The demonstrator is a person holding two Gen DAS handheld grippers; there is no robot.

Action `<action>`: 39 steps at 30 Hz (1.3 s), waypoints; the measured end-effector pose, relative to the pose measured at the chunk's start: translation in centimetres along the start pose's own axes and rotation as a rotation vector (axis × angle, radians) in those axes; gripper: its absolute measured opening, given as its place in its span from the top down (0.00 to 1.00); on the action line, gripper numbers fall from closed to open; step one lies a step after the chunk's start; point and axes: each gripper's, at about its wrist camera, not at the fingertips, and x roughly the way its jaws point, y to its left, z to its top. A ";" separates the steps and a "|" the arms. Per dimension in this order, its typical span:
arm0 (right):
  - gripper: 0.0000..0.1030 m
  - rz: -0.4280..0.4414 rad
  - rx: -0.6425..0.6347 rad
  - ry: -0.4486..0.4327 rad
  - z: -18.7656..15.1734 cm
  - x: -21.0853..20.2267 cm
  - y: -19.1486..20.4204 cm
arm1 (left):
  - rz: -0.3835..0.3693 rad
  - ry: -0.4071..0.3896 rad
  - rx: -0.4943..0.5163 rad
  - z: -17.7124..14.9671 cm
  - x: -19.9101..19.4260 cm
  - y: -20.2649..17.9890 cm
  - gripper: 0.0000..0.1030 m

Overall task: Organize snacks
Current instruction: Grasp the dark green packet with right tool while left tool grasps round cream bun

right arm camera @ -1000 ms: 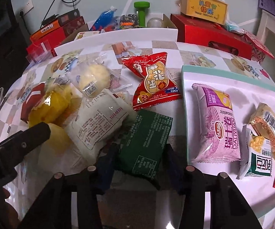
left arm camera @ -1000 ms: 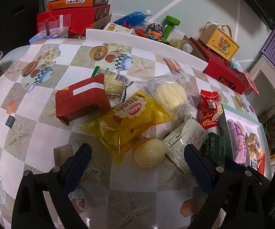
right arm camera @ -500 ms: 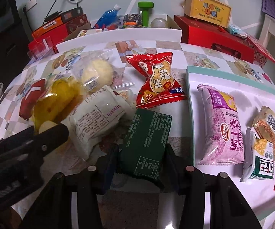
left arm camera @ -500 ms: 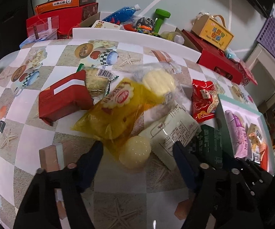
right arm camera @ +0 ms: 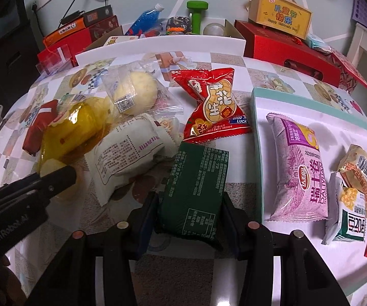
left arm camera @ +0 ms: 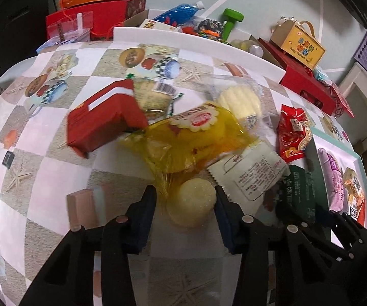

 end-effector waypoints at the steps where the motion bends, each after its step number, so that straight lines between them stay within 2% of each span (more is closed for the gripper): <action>1: 0.51 0.000 0.000 0.000 0.0 0.0 0.0 | 0.004 0.000 -0.007 -0.1 -0.1 0.3 0.54; 9: 0.51 0.002 0.001 0.000 0.0 0.0 0.0 | 0.057 -0.004 -0.043 -0.4 -0.8 2.1 0.54; 19: 0.51 -0.002 0.001 -0.003 0.0 0.0 0.0 | 0.102 -0.024 0.050 -0.6 0.1 0.0 0.55; 20: 0.51 -0.002 0.002 -0.004 0.0 0.0 0.0 | 0.104 -0.026 0.053 -0.6 0.1 0.0 0.59; 25: 0.58 0.011 0.034 -0.008 0.0 -0.2 -0.6 | 0.055 -0.035 0.042 -0.5 -0.3 0.2 0.64; 32: 0.58 0.038 0.064 -0.022 0.0 -0.8 -1.2 | 0.023 -0.040 0.052 -0.5 -0.7 -0.4 0.65; 39: 0.58 0.051 0.114 -0.106 0.4 -3.8 -2.6 | 0.006 -0.080 0.058 0.0 -2.3 -0.8 0.65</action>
